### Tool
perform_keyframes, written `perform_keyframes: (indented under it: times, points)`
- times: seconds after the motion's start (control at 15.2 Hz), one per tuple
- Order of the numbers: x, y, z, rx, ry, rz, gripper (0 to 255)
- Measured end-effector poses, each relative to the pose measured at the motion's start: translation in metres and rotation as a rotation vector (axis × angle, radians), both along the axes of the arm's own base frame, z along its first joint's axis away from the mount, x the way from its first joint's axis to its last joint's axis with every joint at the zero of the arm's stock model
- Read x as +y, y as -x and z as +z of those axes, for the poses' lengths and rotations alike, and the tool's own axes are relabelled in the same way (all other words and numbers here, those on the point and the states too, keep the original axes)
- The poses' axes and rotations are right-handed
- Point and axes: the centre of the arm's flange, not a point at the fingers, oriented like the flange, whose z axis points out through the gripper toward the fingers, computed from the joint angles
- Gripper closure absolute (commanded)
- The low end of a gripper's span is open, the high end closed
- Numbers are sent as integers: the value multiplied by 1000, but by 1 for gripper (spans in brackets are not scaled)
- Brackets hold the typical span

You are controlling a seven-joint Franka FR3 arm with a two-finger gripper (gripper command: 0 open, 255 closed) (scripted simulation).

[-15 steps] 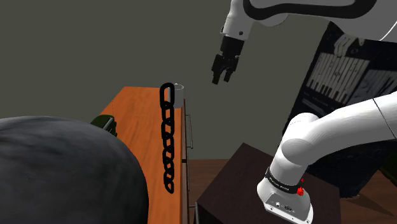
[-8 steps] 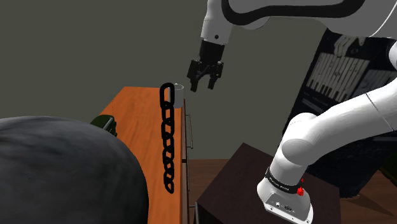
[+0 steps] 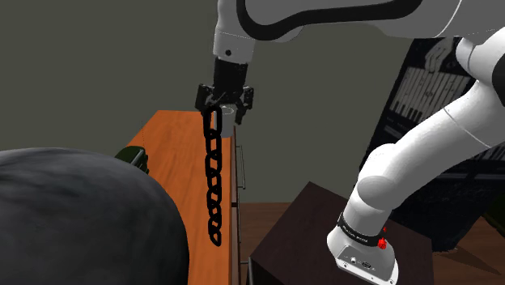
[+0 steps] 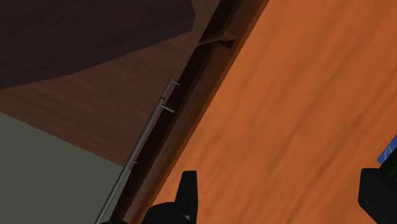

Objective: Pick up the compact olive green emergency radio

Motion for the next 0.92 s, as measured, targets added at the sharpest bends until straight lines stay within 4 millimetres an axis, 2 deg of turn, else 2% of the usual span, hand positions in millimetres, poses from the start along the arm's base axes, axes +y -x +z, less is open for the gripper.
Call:
perform_keyframes:
  times: [0.4, 0.92]
  points:
    - [69, -35, -13, 23, 2, -111, 0]
    - [156, -102, -31, 54, 0, -259, 0]
